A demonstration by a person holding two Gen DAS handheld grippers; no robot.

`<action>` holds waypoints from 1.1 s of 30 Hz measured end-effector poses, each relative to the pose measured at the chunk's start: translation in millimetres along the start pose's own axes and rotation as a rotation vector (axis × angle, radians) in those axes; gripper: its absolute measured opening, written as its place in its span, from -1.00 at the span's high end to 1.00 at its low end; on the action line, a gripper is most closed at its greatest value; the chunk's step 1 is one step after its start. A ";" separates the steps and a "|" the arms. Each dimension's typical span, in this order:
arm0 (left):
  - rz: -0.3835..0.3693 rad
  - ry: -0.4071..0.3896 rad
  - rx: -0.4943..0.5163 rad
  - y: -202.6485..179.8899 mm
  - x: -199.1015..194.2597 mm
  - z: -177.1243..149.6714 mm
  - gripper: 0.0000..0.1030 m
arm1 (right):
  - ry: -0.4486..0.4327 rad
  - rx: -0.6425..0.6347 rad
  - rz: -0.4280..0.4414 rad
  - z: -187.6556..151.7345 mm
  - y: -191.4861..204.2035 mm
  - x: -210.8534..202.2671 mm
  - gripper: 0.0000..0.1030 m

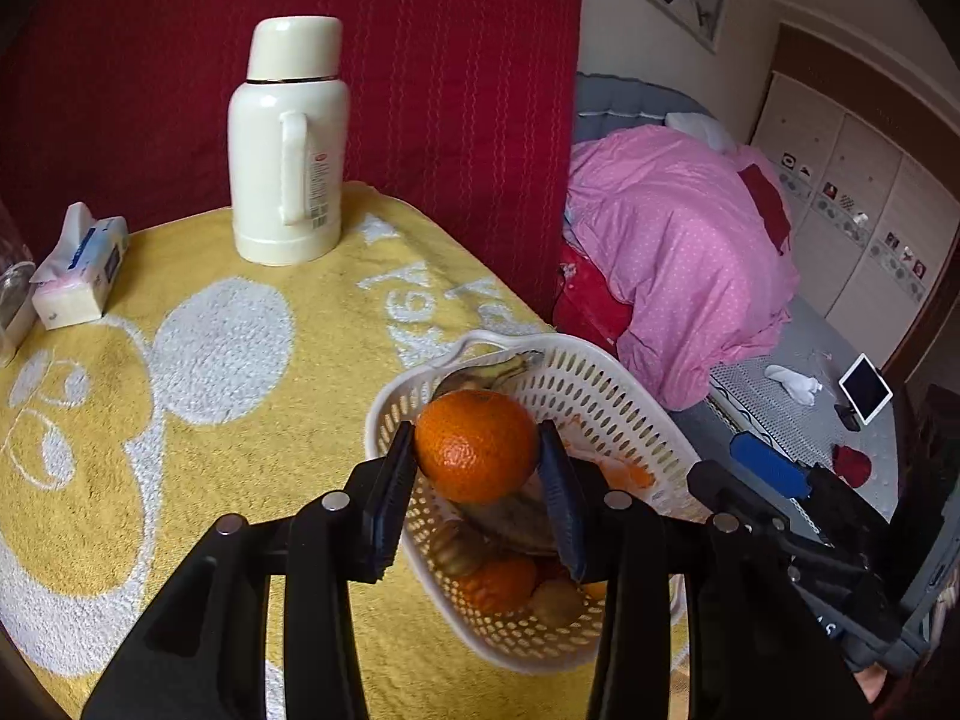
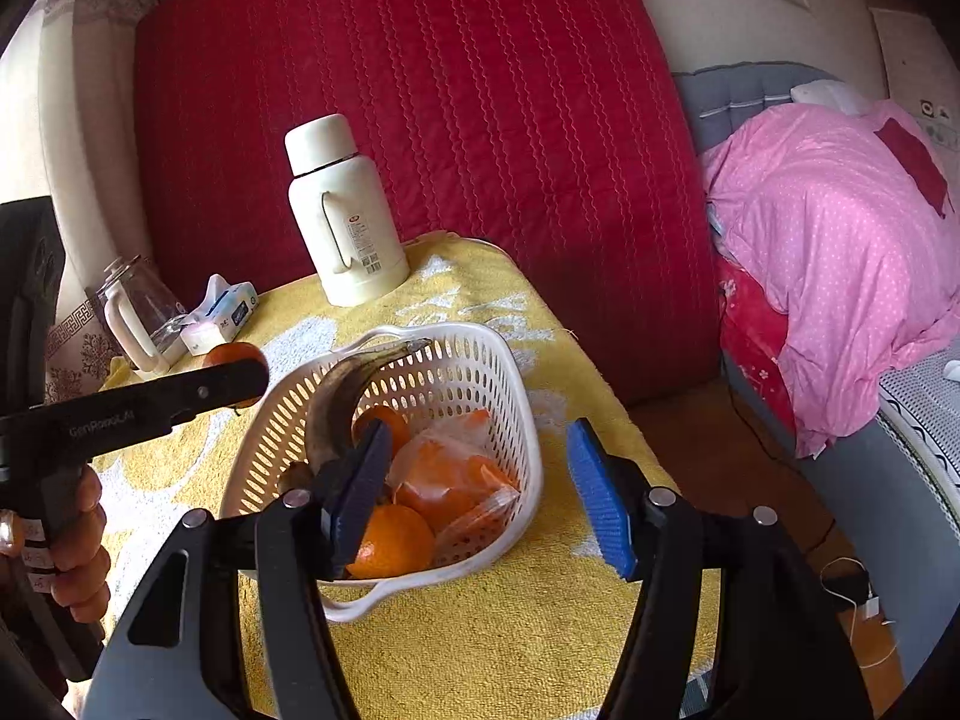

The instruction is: Organize fruits

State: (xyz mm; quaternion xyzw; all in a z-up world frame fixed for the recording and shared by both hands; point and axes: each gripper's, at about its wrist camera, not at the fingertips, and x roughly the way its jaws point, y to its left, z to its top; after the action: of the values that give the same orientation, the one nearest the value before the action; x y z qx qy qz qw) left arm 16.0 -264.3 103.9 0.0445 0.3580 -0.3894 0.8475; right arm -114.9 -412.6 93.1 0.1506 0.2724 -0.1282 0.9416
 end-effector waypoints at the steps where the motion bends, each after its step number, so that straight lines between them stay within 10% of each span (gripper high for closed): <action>1: -0.011 0.009 0.004 -4.8 5.5 2.1 0.21 | 0.001 0.005 0.001 -0.7 -2.2 -0.2 -0.23; 17: -0.002 0.053 -0.008 -9.1 40.2 11.0 -0.26 | 0.012 0.035 0.035 -4.7 -10.5 1.7 -0.24; 26: 0.168 -0.061 0.016 4.1 11.7 9.1 -0.84 | 0.011 0.028 0.041 -5.8 -4.8 0.0 -0.47; 33: 0.284 -0.107 0.107 -2.3 -5.7 -6.4 -0.90 | 0.022 -0.003 0.051 -9.4 7.5 -4.0 -0.90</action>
State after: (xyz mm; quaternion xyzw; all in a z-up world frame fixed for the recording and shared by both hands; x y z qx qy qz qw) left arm 8.3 -260.1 103.2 0.1189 0.2812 -0.2861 0.9083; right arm -120.2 -401.7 89.4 0.1577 0.2788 -0.1020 0.9418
